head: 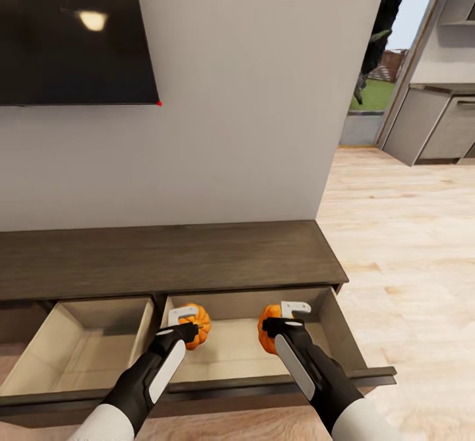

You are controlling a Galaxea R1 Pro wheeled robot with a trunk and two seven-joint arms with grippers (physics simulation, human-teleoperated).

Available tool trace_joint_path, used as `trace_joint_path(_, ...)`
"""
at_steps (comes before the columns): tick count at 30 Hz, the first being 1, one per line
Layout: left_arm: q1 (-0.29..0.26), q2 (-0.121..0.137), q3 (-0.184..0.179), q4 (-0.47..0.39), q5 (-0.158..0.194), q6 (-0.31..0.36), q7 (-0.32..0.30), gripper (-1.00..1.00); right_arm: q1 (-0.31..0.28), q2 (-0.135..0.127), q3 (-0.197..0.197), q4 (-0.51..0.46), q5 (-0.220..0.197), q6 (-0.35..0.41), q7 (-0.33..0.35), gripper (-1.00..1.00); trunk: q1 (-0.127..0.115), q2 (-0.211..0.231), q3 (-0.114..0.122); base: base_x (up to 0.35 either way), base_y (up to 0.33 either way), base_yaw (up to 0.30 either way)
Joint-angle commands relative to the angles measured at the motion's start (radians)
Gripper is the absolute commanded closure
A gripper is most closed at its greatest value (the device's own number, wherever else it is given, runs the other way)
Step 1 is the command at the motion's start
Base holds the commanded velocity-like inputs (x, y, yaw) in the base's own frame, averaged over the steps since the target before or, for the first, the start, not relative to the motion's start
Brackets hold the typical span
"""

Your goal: Place each of the two pumpkins and all three candles from the living room inside a cabinet in the living room (use any cabinet), then make sure every cabinet is closed, and position the cauldron so it is next to a table in the living room.

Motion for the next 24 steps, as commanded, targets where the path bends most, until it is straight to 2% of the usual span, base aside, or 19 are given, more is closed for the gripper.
trace_joint_path(1,-0.003,0.000,-0.003,0.000,-0.008,0.001,0.009,1.00,-0.001,0.000,0.003,-0.002,-0.008,0.002,-0.013,1.00,0.004,-0.008,-0.004,0.000,0.000,0.000)
trace_joint_path(2,-0.006,0.000,-0.003,0.002,-0.040,0.001,0.009,1.00,-0.001,0.000,0.003,-0.005,-0.008,0.002,-0.014,1.00,0.008,-0.015,-0.007,0.000,0.000,0.000)
trace_joint_path(3,-0.006,-0.001,-0.002,0.003,-0.058,0.001,0.009,1.00,-0.001,-0.001,0.003,-0.008,-0.008,0.003,-0.014,1.00,0.011,-0.022,-0.010,0.000,0.000,0.000)
trace_joint_path(7,-0.006,-0.021,-0.004,0.006,-0.092,0.000,0.010,1.00,-0.001,-0.002,0.003,-0.017,-0.009,0.003,-0.013,1.00,0.027,-0.050,-0.023,0.000,0.000,0.000)
trace_joint_path(24,-0.006,-0.030,-0.019,0.007,-0.096,0.010,0.012,1.00,-0.001,-0.002,0.003,-0.017,-0.013,0.001,-0.013,1.00,0.092,-0.169,-0.076,0.000,0.000,0.000)
